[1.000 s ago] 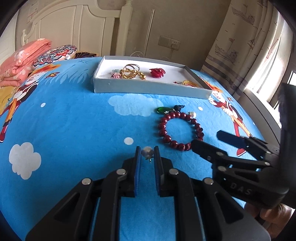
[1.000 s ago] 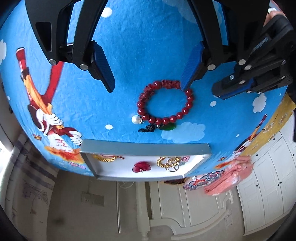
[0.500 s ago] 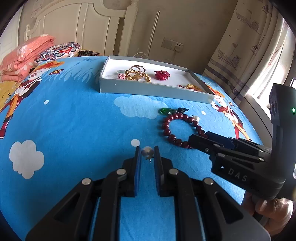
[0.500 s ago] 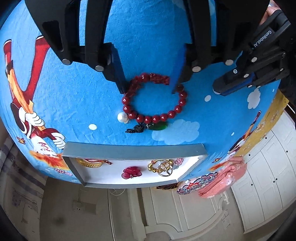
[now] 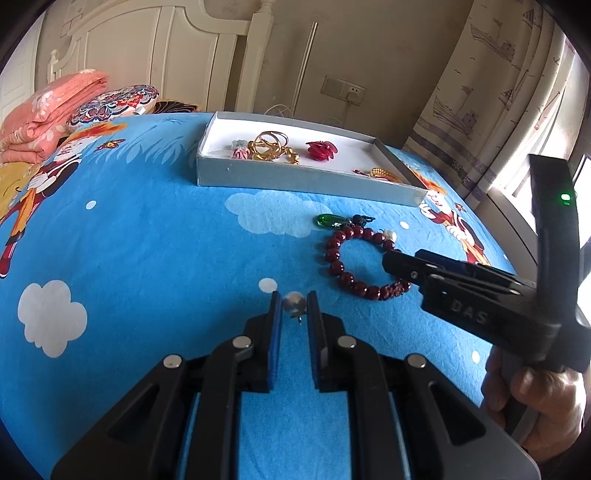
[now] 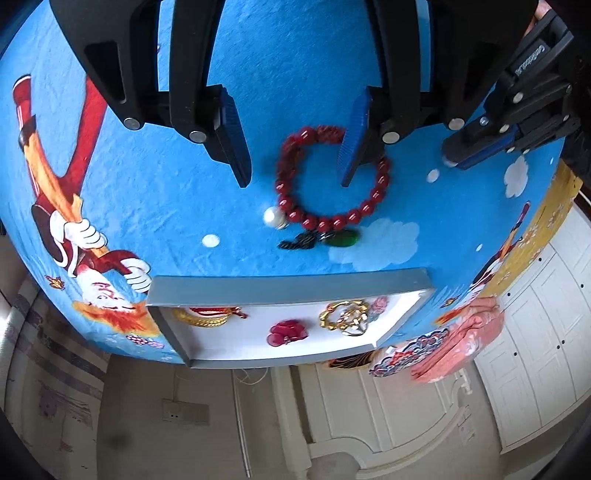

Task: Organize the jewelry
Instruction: 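Close the right gripper on the red bead bracelet while the left gripper holds the earring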

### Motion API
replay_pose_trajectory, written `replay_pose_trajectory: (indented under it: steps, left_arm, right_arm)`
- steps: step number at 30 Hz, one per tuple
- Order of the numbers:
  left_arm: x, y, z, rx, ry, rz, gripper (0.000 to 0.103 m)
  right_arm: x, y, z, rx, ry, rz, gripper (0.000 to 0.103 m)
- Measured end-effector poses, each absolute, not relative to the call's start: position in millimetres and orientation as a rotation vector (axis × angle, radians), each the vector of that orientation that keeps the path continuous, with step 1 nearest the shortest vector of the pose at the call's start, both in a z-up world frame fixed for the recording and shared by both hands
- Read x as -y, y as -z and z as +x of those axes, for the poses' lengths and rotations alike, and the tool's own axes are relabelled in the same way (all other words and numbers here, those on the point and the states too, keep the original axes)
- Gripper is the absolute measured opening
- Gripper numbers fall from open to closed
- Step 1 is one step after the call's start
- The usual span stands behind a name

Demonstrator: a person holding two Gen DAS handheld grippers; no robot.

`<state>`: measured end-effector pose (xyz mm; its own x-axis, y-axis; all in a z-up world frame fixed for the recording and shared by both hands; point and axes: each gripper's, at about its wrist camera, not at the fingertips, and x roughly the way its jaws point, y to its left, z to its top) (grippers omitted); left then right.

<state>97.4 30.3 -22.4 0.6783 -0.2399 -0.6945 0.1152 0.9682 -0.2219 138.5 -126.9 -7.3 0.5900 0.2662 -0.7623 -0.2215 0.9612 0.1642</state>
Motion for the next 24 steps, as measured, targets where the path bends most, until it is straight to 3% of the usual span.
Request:
replay_pose_trajectory:
  steps: [2,6,8,24]
  left_arm:
    - [-30,21,97,-0.795,0.199,-0.162,0.013]
    - [-31,19,96,-0.789,0.194,-0.161,0.013]
    - [-32,19,95,-0.787,0.193,-0.161,0.013]
    - [-34,9,93,-0.743,0.196,-0.164,0.013]
  right_arm:
    - [126,9,141,-0.903,-0.269,0.034,0.034]
    - [122,9,144,-0.904,-0.259,-0.007,0.026]
    - [120,10,143,-0.904,-0.274,-0.013,0.015]
    - [132,-19,115,-0.792,-0.299,0.033,0.014]
